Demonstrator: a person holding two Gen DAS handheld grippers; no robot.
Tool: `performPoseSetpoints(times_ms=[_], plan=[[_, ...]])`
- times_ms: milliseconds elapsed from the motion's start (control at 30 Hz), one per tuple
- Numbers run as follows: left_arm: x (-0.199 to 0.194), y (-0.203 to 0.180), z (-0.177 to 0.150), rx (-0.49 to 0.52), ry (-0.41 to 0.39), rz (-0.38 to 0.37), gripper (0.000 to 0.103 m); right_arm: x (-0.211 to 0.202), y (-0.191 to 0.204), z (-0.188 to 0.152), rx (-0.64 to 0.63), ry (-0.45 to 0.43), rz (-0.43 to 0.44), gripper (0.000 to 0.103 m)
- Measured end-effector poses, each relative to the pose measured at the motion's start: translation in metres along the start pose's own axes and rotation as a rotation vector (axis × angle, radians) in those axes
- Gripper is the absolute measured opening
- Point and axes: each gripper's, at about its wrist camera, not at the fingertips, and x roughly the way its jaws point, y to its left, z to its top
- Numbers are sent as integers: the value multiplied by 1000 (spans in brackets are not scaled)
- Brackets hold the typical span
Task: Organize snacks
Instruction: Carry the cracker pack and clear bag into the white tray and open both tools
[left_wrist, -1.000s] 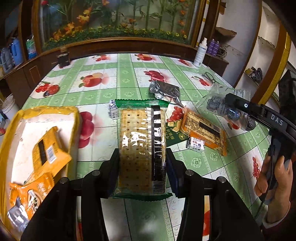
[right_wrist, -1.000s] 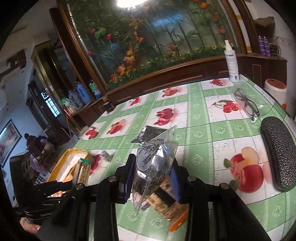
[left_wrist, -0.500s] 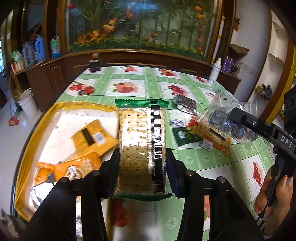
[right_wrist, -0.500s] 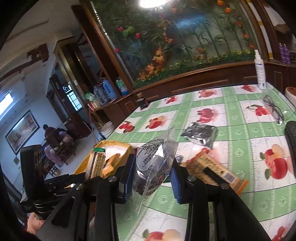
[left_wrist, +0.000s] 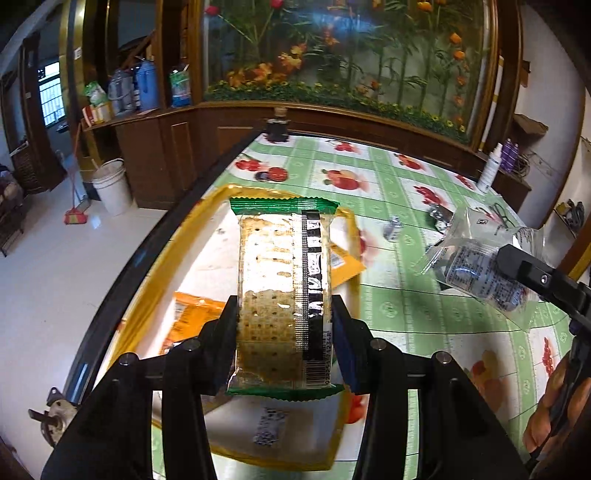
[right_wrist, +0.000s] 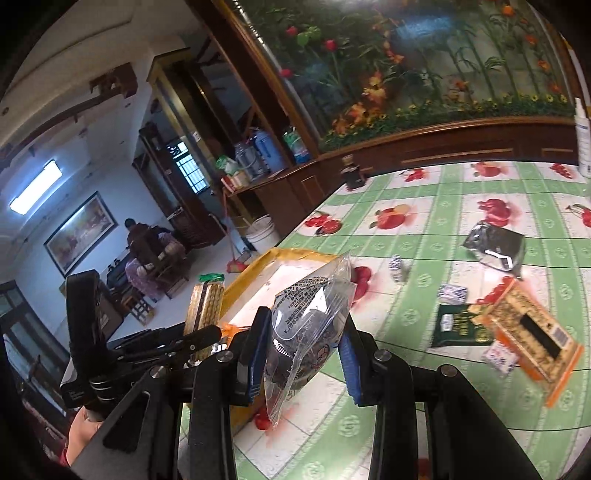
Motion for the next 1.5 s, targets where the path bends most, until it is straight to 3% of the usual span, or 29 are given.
performPoseSetpoints(times_ms=[567, 1067, 1300, 1500], plan=[[1, 37, -8, -53, -11, 51, 45, 69, 50, 0, -65, 87, 73, 35], [50, 41, 21, -37, 42, 60, 45, 135, 32, 34, -22, 88, 21, 36], [81, 49, 35, -62, 101, 54, 45, 181, 12, 41, 13, 141, -15, 36], [83, 49, 34, -62, 131, 68, 45, 196, 6, 37, 27, 169, -20, 41]])
